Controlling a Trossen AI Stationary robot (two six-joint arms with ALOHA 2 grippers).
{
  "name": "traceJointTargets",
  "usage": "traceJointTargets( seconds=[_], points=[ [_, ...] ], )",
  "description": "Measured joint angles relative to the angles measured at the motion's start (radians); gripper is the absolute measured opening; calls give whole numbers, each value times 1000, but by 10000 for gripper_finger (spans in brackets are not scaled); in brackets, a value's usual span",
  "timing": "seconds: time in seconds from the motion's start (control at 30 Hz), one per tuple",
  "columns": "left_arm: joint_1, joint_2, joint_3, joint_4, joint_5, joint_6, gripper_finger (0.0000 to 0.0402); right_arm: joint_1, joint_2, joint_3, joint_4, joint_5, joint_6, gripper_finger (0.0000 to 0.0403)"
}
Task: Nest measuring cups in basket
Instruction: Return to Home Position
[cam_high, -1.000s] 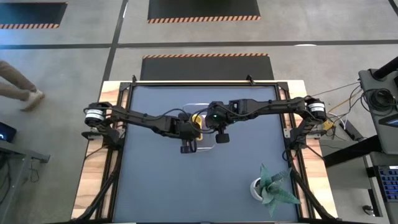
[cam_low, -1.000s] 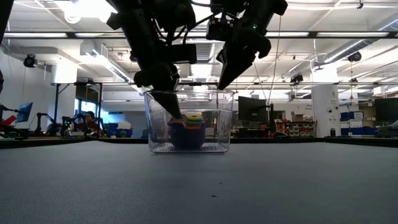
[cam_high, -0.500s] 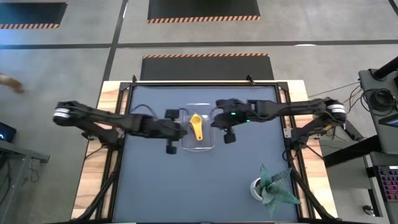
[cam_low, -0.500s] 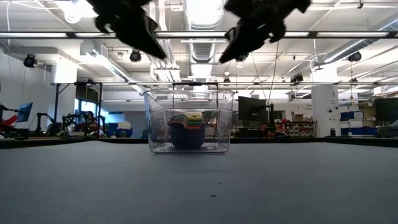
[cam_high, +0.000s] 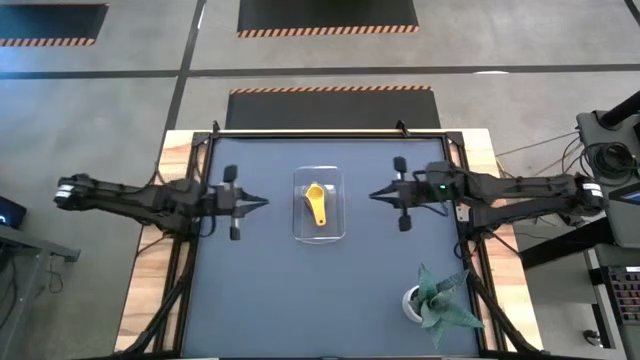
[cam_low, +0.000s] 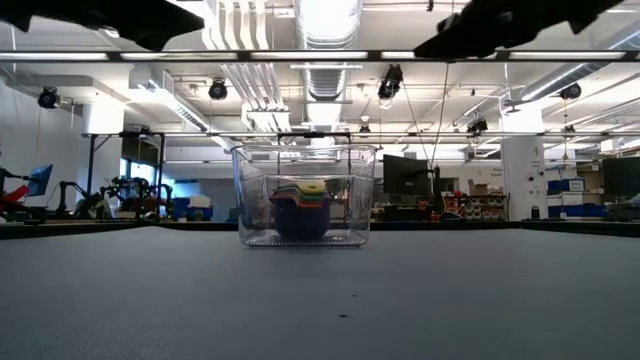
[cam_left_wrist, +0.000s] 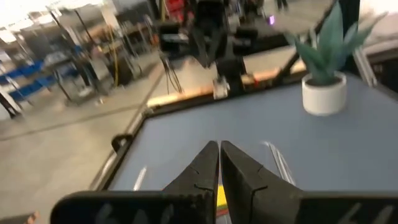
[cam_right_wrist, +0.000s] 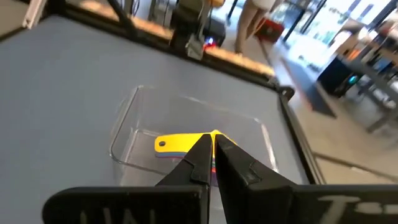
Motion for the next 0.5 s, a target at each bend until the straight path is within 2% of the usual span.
traceJointTargets(
  seconds=[0.23, 0.5],
  points=[
    [0, -191, -126, 49, -3, -8, 0, 0, -182, -165, 96, 8, 11, 9],
    [0, -319, -207, 48, -27, -27, 0, -1, -363, -287, 126, 19, 22, 9]
  ],
)
